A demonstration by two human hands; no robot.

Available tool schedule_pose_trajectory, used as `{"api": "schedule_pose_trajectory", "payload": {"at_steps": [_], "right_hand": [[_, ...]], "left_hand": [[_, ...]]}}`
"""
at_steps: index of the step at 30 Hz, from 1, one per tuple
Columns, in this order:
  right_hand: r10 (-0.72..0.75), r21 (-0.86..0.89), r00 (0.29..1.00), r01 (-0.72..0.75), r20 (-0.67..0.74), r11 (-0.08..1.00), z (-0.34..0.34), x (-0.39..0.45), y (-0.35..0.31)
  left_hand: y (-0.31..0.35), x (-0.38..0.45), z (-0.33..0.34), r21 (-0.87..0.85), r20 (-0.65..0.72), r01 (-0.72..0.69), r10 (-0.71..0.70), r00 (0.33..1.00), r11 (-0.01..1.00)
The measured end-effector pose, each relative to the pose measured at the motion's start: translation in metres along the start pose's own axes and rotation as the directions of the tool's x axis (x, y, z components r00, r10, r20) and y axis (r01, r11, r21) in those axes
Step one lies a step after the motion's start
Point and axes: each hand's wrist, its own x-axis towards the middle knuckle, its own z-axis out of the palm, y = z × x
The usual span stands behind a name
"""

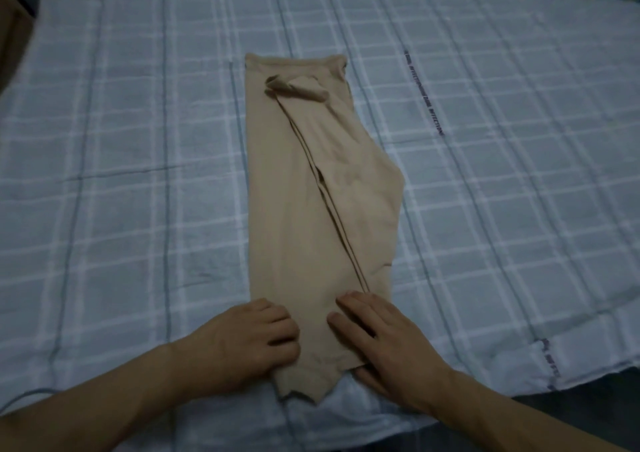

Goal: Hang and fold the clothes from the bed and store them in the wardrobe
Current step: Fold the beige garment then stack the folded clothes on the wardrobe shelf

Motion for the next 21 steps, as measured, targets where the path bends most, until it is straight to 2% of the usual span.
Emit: {"api": "schedule_pose_trajectory", "payload": {"at_steps": [3,6,8,10,12,14,16,18,21], "right_hand": [[0.026,0.067,1.000,-0.025,-0.015,0.997,-0.006,0.005,-0.001],[0.100,0.152,0.992,-0.088,-0.074,0.984,-0.014,0.012,0.000],[0.255,0.301,0.956,-0.204,-0.142,0.932,-0.024,0.021,0.002],[0.384,0.455,0.895,-0.250,-0.229,0.855,-0.042,0.035,0.008],[0.454,0.540,0.837,-0.241,-0.305,0.806,-0.064,0.053,0.020],[0.503,0.591,0.804,-0.247,-0.318,0.768,-0.088,0.073,0.035],[0.571,0.650,0.746,-0.251,-0.343,0.718,-0.105,0.094,0.053],[0.647,0.711,0.677,-0.258,-0.351,0.654,-0.117,0.116,0.073],[0.686,0.764,0.630,-0.219,-0.364,0.607,-0.130,0.153,0.099]], "left_hand": [[-0.002,0.006,-0.004,-0.262,-0.095,0.193,-0.224,0.970,0.946],[-0.015,0.013,-0.014,-0.482,-0.222,0.308,-0.455,0.863,0.820],[-0.026,0.021,-0.024,-0.525,-0.289,0.312,-0.511,0.810,0.792],[-0.038,0.031,-0.035,-0.586,-0.357,0.299,-0.572,0.739,0.753],[-0.053,0.044,-0.047,-0.650,-0.411,0.302,-0.657,0.633,0.697],[-0.069,0.059,-0.060,-0.705,-0.439,0.308,-0.734,0.519,0.639],[-0.087,0.074,-0.074,-0.720,-0.482,0.306,-0.766,0.426,0.623],[-0.106,0.088,-0.087,-0.720,-0.515,0.309,-0.777,0.361,0.621],[-0.133,0.101,-0.104,-0.742,-0.527,0.286,-0.791,0.310,0.606]]}}
